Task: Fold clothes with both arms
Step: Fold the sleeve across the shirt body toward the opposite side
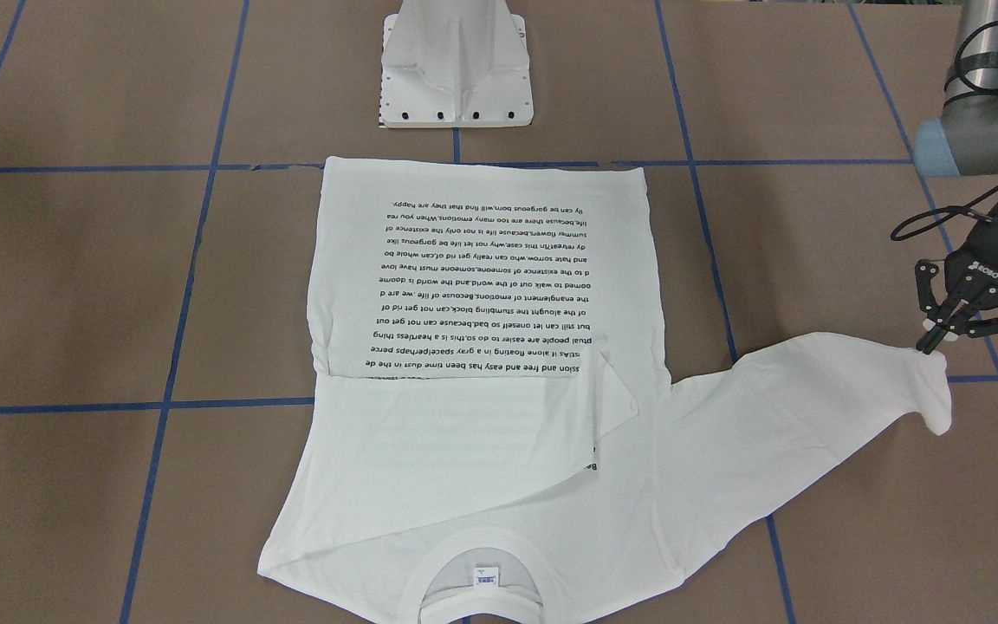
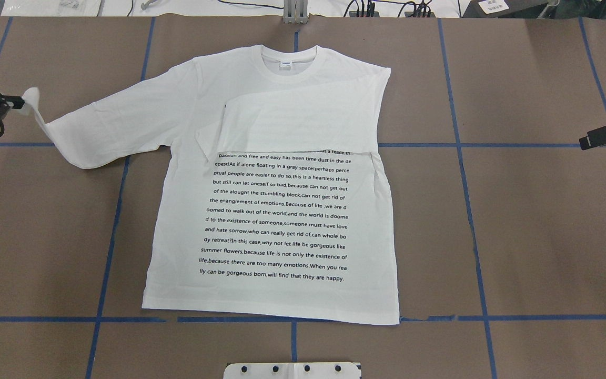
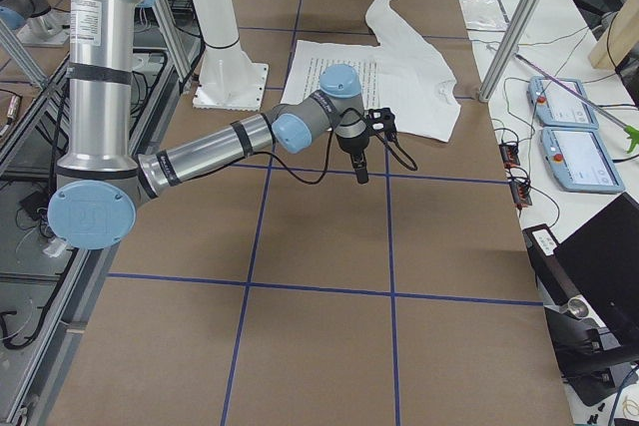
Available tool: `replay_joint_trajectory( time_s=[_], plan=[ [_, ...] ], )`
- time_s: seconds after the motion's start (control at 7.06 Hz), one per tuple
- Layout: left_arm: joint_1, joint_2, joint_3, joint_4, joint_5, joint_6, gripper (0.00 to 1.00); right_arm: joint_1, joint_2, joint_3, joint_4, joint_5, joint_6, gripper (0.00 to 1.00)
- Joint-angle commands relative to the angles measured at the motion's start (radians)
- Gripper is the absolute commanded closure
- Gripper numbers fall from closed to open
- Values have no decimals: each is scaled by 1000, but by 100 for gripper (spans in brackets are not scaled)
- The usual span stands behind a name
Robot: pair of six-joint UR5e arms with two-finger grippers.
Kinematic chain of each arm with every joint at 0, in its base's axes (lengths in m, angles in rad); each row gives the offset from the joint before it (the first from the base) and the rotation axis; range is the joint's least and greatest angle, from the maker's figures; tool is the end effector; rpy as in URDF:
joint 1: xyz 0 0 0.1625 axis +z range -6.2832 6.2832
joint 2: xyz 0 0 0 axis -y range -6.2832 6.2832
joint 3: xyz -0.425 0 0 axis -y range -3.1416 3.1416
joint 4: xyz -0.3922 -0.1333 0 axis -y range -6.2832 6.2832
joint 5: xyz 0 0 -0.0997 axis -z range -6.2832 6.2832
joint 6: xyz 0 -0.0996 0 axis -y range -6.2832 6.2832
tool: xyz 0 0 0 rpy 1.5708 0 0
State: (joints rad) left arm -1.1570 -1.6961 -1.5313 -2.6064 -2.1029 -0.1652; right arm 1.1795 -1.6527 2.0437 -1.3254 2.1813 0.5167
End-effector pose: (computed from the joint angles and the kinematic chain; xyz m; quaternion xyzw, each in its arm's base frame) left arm 0.1512 -0.5501 0.4980 0.4282 0.3599 0.2400 0.7934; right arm -0.1037 -0.4511 0.4430 0.1430 -0.3874 -0.0371 0.9100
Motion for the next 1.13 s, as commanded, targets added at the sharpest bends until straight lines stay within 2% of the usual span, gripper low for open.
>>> replay_joint_trajectory(
  time_s=[0.0, 0.14, 0.43, 0.57, 0.85, 0.99],
  plan=[
    [-6, -176, -127, 298, 3, -163, 100, 2, 2, 0, 0, 0, 2, 0],
    [6, -271, -131, 371, 4, -288, 100, 2, 7, -2, 0, 0, 2, 0],
    [162, -425, -127, 393, 24, -605, 100, 2, 10, -4, 0, -2, 2, 0],
    [230, -498, -128, 434, 90, -693, 100, 2, 14, -5, -2, -2, 3, 0],
    [432, -581, -121, 430, 277, -874, 100, 5, 16, -7, 0, -2, 3, 0],
    [485, -603, -118, 422, 309, -889, 100, 5, 16, -7, -2, -2, 3, 0]
  ],
)
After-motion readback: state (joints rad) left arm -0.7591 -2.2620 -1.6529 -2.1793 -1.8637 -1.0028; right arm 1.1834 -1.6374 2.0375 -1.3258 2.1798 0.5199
